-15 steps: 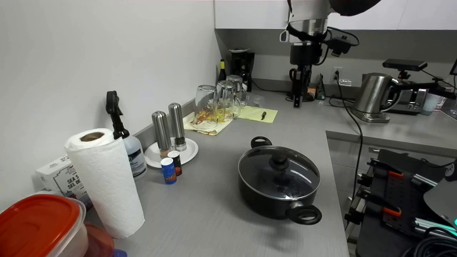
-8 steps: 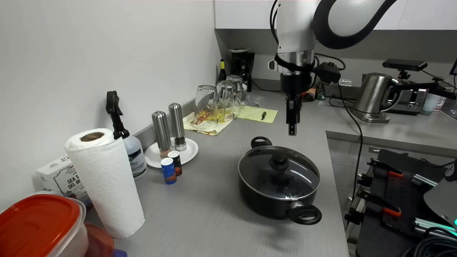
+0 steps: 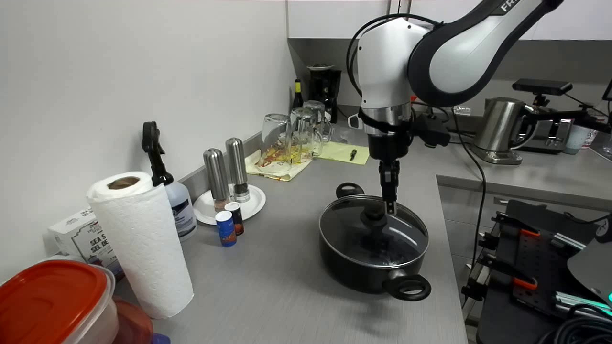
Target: Take the lid off the pot
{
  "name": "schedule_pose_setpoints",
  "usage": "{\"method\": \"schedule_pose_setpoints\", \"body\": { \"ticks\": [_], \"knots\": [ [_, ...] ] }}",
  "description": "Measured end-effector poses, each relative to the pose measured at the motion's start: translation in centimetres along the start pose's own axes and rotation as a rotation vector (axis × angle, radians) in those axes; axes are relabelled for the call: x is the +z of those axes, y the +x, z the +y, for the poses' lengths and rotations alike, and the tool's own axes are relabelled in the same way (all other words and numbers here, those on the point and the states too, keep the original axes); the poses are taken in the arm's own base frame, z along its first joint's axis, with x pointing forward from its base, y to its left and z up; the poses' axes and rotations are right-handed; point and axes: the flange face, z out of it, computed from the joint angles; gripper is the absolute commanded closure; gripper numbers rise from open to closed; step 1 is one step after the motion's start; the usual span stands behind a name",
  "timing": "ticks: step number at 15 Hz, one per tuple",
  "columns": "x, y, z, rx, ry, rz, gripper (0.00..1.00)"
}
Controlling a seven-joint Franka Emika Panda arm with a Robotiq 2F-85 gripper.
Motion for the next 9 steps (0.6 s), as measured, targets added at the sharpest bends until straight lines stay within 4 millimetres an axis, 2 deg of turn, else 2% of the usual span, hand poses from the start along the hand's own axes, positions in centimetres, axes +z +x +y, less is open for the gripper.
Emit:
{"method": "schedule_pose_setpoints", "body": {
  "ticks": [4, 9],
  "knots": [
    [1.2, 0.7, -1.0, -0.04, 0.006, 0.004, 0.0],
    [2.2, 1.8, -1.3, -0.083, 0.015, 0.029, 0.0]
  ]
}}
